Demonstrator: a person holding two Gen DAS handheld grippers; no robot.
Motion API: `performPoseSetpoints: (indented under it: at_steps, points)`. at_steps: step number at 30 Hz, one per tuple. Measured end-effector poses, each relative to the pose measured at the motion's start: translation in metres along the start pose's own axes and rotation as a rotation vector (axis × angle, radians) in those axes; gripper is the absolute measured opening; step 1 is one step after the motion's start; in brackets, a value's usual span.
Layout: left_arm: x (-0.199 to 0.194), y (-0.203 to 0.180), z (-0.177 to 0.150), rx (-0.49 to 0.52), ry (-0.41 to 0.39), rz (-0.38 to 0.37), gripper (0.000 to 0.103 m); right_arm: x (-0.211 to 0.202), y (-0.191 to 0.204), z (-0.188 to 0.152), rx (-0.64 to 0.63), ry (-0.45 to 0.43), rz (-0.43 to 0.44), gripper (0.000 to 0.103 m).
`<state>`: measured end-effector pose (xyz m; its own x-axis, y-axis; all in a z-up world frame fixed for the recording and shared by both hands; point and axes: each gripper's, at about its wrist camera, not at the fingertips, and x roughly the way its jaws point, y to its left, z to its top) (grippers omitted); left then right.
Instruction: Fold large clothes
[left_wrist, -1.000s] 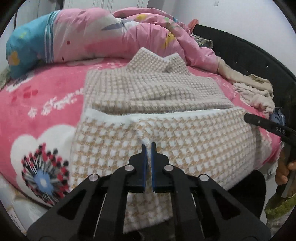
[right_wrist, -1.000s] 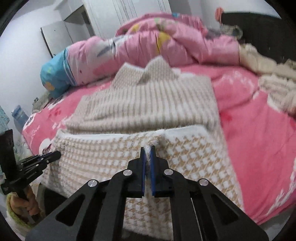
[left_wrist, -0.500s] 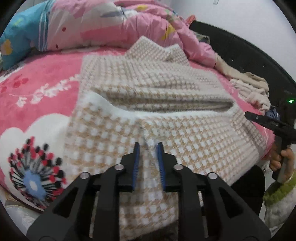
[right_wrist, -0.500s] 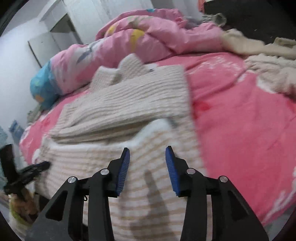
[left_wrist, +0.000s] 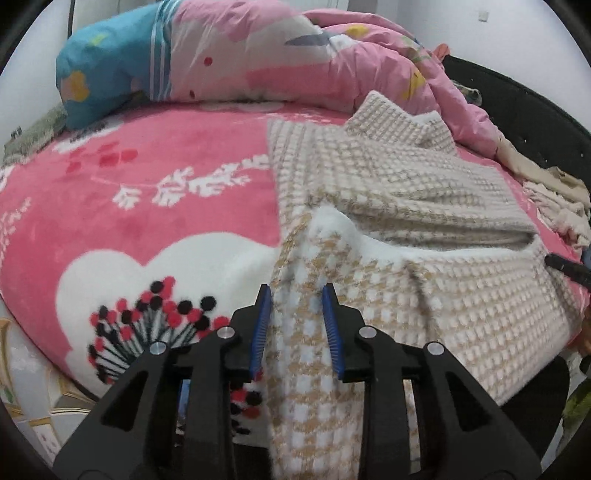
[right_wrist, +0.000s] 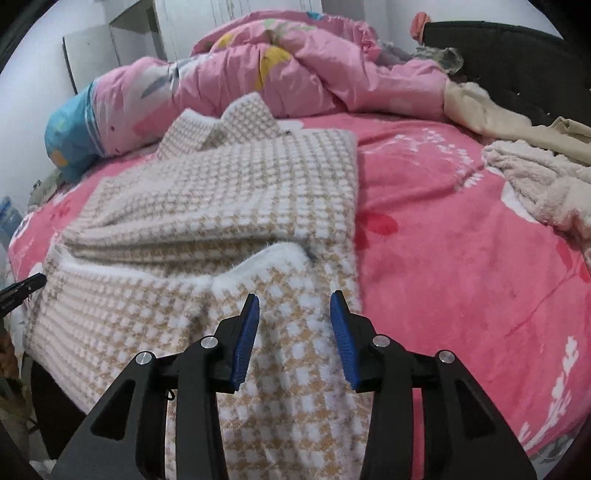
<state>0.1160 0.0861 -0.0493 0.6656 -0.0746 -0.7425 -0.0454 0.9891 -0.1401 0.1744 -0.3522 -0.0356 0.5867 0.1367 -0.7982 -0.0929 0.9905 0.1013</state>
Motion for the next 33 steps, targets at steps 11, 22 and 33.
performPoseSetpoints:
  at_steps: [11, 22, 33]
  points:
    - [-0.03, -0.007, 0.012, -0.017, -0.097, -0.12, 0.007, -0.07, 0.018, 0.007, -0.011, -0.224, -0.117, 0.007]
    - [0.031, -0.006, 0.013, 0.02, 0.002, -0.018, 0.01, 0.022, -0.005, 0.006, 0.031, -0.06, -0.09, 0.011]
    - [-0.046, -0.027, 0.015, 0.023, -0.147, -0.199, 0.024, -0.093, 0.009, -0.01, 0.049, -0.212, 0.074, 0.047]
